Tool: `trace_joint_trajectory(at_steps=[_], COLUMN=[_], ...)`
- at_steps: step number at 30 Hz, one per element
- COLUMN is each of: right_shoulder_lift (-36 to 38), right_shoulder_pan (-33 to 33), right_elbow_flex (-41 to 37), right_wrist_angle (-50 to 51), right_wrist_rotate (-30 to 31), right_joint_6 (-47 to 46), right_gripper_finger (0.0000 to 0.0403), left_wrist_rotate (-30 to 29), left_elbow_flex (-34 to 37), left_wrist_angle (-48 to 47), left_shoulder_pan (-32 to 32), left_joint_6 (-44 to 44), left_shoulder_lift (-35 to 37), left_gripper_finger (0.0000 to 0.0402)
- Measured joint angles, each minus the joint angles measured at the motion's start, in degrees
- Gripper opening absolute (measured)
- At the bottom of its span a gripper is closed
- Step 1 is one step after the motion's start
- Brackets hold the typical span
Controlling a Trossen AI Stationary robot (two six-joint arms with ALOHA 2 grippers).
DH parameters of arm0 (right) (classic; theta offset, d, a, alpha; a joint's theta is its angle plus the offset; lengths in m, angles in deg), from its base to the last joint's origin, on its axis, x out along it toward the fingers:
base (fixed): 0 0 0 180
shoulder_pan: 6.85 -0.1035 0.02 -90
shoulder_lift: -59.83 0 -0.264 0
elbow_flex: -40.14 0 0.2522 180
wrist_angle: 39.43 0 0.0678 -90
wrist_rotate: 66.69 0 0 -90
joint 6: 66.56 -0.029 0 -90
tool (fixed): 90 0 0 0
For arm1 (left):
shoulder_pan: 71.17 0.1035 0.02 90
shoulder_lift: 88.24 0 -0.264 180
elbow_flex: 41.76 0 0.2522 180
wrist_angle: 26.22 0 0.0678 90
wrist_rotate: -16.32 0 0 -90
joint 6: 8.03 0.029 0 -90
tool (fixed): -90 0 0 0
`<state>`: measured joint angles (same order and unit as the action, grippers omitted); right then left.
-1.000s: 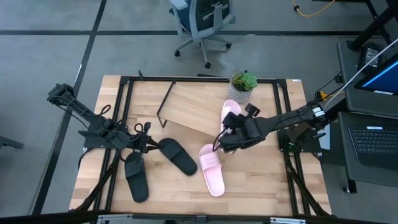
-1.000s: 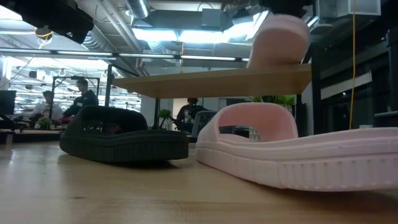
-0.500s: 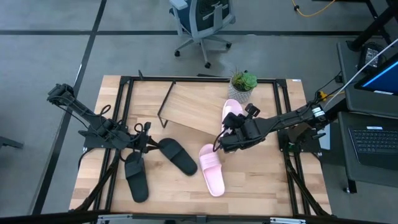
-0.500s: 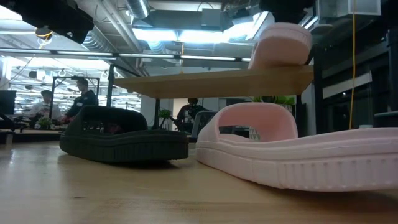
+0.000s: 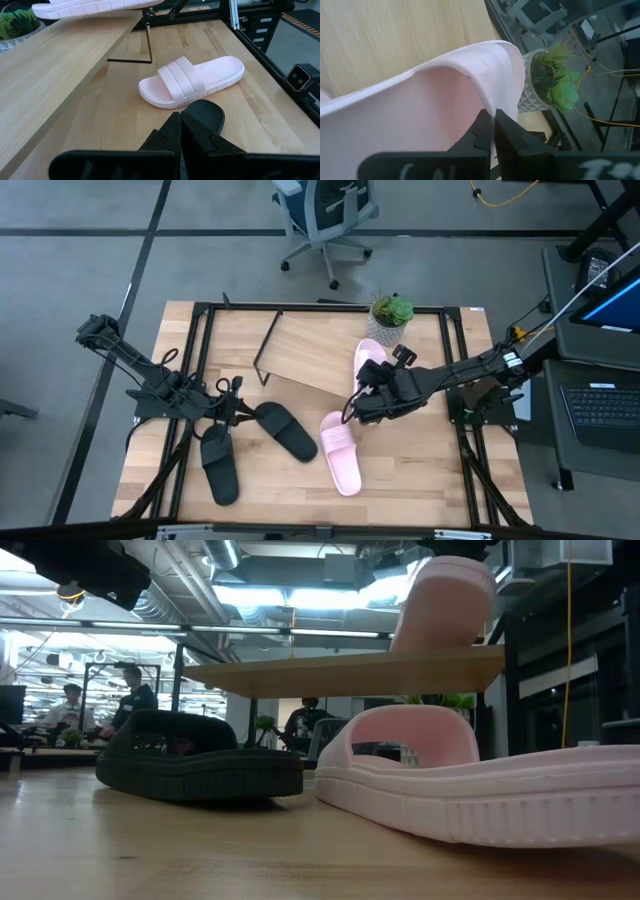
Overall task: Pick and place slides into the shelf
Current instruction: Put the right pink slide on the shelf
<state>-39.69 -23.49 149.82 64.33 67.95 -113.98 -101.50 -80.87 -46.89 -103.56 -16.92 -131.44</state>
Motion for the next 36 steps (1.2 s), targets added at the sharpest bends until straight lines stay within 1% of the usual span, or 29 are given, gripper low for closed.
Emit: trace_joint_trajectory(at_steps=[9,13,22,25,27,31,36], right_shoulder_lift=[0.0,0.0,0.0,0.0,0.0,0.0,0.0], right_shoulder_pan=[1.1,1.6,2.0,2.0,2.0,2.0,2.1], right_elbow_flex=[0.0,0.0,0.0,0.0,0.0,0.0,0.0], right_wrist_angle=[0.0,0.0,0.0,0.0,0.0,0.0,0.0], right_wrist_rotate=[-0.8,-1.1,-1.3,-2.9,-4.2,-4.9,-4.9], right_joint_6=[1.8,4.0,4.7,4.7,4.5,4.4,4.3], right_gripper_finger=[0.0008,0.0008,0.0008,0.0009,0.0019,0.0040,0.0043], left_wrist_rotate=[0.0,0.0,0.0,0.0,0.0,0.0,0.2], left_elbow_flex=[0.0,0.0,0.0,0.0,0.0,0.0,0.0], left_wrist_angle=[-0.2,-0.2,-0.4,-0.4,-0.4,-0.4,-0.4], left_shoulder_pan=[0.0,0.0,0.0,0.0,0.0,0.0,0.0], left_joint_6=[0.0,0.0,0.0,0.0,0.0,0.0,-0.1], left_shoulder_lift=[0.0,0.0,0.0,0.0,0.0,0.0,0.0], left_gripper_finger=[0.0000,0.0000,0.0000,0.0000,0.0000,0.0000,0.0000])
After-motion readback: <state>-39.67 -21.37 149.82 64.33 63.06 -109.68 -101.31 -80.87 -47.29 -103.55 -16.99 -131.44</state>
